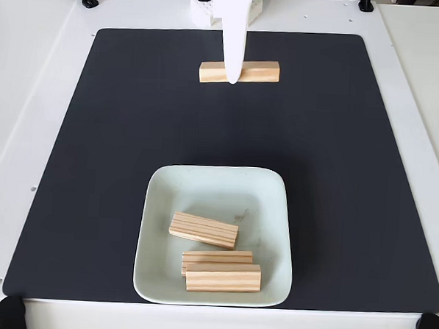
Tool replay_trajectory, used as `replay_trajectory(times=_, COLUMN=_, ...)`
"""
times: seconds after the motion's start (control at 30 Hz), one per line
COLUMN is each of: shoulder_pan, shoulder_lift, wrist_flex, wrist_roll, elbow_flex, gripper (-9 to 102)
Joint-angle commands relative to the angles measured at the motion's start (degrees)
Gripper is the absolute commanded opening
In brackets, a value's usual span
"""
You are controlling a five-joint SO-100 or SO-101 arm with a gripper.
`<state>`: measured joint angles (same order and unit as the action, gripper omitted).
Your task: Pick up the wooden block and place them on the plate.
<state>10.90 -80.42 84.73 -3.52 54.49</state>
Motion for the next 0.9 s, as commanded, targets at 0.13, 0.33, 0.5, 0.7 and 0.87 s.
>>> replay_trajectory(times=0.13, shoulder_pan=-3.2, shoulder_lift=12.0, wrist_flex=-1.5, wrist_roll=-0.4, elbow_flex=-15.1, gripper=0)
replay_trajectory(times=0.33, shoulder_pan=-5.0, shoulder_lift=22.3, wrist_flex=-9.1, wrist_roll=2.6, elbow_flex=-21.9, gripper=0)
replay_trajectory(times=0.5, shoulder_pan=-5.1, shoulder_lift=27.6, wrist_flex=-13.2, wrist_roll=3.8, elbow_flex=-22.9, gripper=0)
replay_trajectory(times=0.7, shoulder_pan=-4.3, shoulder_lift=31.6, wrist_flex=-14.1, wrist_roll=3.7, elbow_flex=-22.8, gripper=0)
replay_trajectory(times=0.87, shoulder_pan=-4.0, shoulder_lift=33.7, wrist_flex=-14.1, wrist_roll=3.7, elbow_flex=-22.9, gripper=0)
